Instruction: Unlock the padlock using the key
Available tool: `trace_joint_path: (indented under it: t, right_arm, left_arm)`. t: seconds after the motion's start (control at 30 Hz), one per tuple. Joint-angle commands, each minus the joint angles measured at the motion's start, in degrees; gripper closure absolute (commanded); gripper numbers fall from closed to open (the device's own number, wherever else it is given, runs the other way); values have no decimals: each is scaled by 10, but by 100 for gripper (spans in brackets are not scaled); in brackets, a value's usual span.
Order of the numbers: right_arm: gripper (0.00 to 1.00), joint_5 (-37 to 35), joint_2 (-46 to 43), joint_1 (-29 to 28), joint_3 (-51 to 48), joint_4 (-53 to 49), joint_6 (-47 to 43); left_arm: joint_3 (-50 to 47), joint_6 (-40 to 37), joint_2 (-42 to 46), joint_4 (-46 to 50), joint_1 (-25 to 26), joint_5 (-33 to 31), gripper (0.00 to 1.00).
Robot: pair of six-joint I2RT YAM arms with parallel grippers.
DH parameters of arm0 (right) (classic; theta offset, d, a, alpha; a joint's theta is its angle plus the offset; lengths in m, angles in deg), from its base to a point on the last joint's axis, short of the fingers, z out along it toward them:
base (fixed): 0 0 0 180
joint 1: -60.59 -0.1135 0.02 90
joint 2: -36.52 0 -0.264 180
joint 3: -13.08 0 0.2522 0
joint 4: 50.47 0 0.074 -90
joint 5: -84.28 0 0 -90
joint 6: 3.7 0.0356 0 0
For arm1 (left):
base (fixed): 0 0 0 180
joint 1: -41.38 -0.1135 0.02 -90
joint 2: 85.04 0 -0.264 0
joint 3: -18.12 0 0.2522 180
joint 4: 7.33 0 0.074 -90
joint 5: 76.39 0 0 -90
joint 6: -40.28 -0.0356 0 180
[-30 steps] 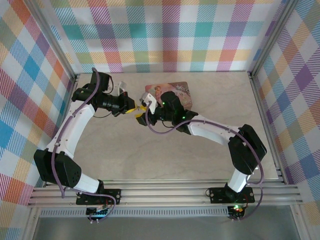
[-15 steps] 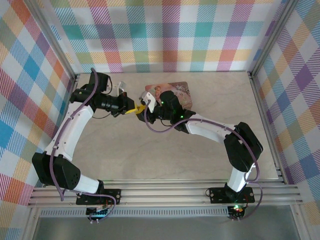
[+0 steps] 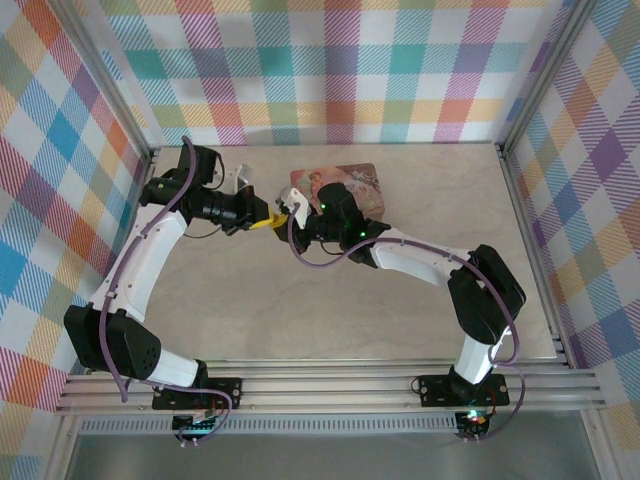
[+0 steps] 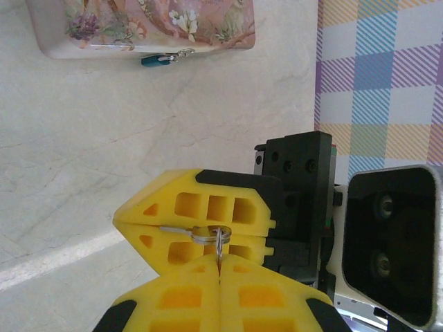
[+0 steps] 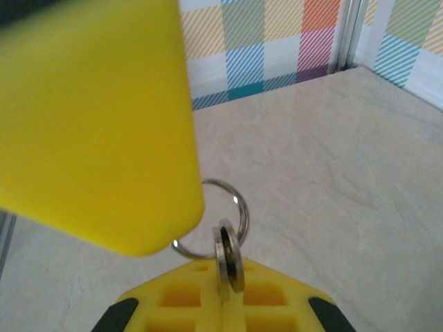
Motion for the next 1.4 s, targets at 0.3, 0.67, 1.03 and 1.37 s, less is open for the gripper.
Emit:
trace_joint_path:
  t: [0.3,0.67,1.03,1.37]
  right_arm:
    - [100,82,-42,11,29,-128,-5]
    - [100,218,-32,54,125,-377,-56]
    - [100,254,-28,59,140,-420,-69]
    - [100,260,-25,59,137,-413,-59]
  left_arm:
    - [-4,-34,11,-36,3,-12,71]
    - [-149,-263,153,-244,2,36,54]
    - [-144,-389,102,-209,10,143,54]
    - [-121,-403,48,-170,13,232,54]
